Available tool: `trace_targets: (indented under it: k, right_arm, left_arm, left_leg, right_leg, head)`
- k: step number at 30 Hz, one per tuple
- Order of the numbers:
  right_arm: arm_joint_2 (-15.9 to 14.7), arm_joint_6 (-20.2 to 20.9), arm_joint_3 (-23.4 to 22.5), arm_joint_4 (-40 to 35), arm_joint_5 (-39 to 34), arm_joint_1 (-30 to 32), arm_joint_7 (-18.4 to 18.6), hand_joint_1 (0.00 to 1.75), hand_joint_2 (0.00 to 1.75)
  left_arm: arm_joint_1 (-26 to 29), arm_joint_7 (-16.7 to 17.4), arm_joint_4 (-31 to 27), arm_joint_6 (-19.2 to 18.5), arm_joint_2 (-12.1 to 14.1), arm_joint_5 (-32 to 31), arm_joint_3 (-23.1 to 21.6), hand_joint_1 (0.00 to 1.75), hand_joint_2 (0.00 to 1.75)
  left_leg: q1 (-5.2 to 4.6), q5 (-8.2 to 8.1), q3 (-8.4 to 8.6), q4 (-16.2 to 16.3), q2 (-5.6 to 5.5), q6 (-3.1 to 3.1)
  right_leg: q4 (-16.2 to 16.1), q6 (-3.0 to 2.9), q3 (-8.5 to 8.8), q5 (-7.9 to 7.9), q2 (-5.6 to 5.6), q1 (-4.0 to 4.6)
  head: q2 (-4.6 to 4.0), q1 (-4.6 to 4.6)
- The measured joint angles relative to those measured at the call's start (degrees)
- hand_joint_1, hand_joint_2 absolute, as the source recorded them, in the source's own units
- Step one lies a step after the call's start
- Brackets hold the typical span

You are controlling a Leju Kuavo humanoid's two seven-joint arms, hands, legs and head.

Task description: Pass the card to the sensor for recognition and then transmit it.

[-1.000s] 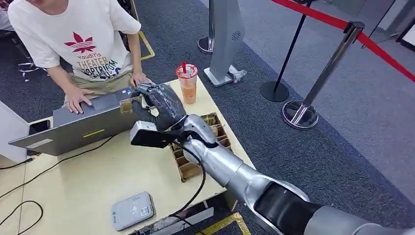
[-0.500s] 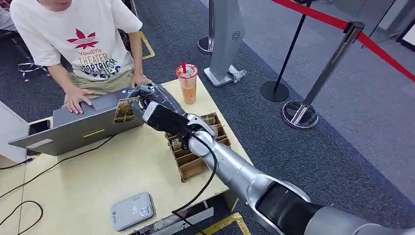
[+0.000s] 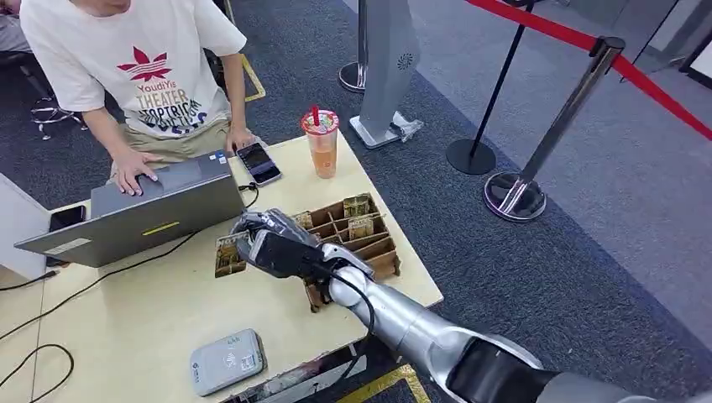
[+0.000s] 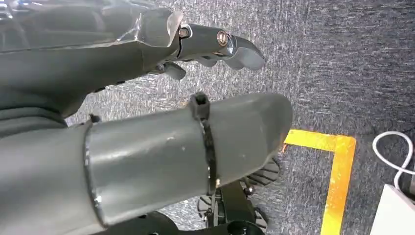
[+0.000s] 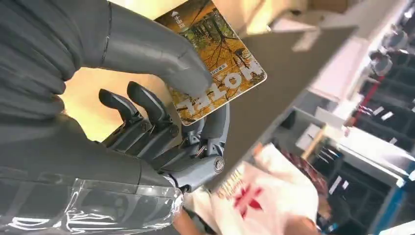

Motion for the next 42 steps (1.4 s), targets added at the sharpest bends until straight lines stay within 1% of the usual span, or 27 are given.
trace_targets:
  k: [10,15,18,21,26,35,42]
  right_arm:
    - [-0.13,0.8,2.9,3.97,-0.17,1.06,0.0,1.75,1.75]
    - [-0.26,4.05,3.67,4.98,-3.28,0.97,0.28,1.75,1.75]
    - [-0.26,6.79,4.26,5.4,-5.66,0.96,1.24,1.75,1.75]
    - [-0.26,7.74,5.07,5.9,-6.12,0.99,1.66,1.75,1.75]
    - [-0.33,7.93,6.95,7.56,-6.03,1.05,2.1,1.75,1.75]
    - [-0.61,6.97,9.77,11.54,-5.88,1.09,2.23,1.75,1.75]
    - [-0.77,6.03,10.88,15.08,-5.81,0.46,2.56,1.75,1.75]
  left_arm:
    - [0.08,0.0,0.0,0.28,0.0,0.15,0.92,0.0,0.0]
    - [0.08,-0.02,0.0,0.31,0.0,0.15,0.94,0.0,0.0]
    - [0.08,0.0,0.0,0.39,0.02,0.15,0.94,0.0,0.0]
    - [0.08,0.0,0.0,0.39,0.0,0.15,0.96,0.0,0.0]
    - [0.11,-0.02,0.0,0.37,0.0,0.15,0.96,0.0,0.0]
    - [0.11,-0.02,0.0,0.37,0.0,0.0,0.96,0.0,0.0]
    - [0.13,0.0,0.0,0.42,0.0,-0.22,0.96,0.0,0.0]
  left_leg:
    - [0.0,0.0,-0.01,0.0,0.0,0.0]
    - [0.0,0.0,-0.01,0.0,0.0,0.0]
    - [0.0,0.0,0.0,0.0,0.0,0.0]
    - [0.0,0.0,0.0,0.0,0.0,0.0]
    - [0.0,0.0,0.0,0.0,0.0,0.0]
    - [0.0,0.0,-0.01,0.0,0.0,0.0]
    - [0.0,0.0,-0.01,0.0,0.0,0.0]
  right_leg:
    - [0.0,0.0,0.0,0.0,0.0,0.0]
    - [0.0,0.0,0.0,0.0,0.0,0.0]
    - [0.0,0.0,0.0,0.0,0.0,0.0]
    - [0.0,0.0,0.0,0.0,0.0,0.0]
    - [0.0,0.0,0.0,0.0,0.0,0.0]
    - [0.0,0.0,0.0,0.0,0.0,0.0]
    - [0.0,0.0,0.0,0.0,0.0,0.0]
  head:
    - [0.0,0.0]
    - [0.0,0.0]
    - [0.0,0.0]
    - [0.0,0.0]
    - [0.0,0.0]
    - [0.0,0.0]
    - [0.0,0.0]
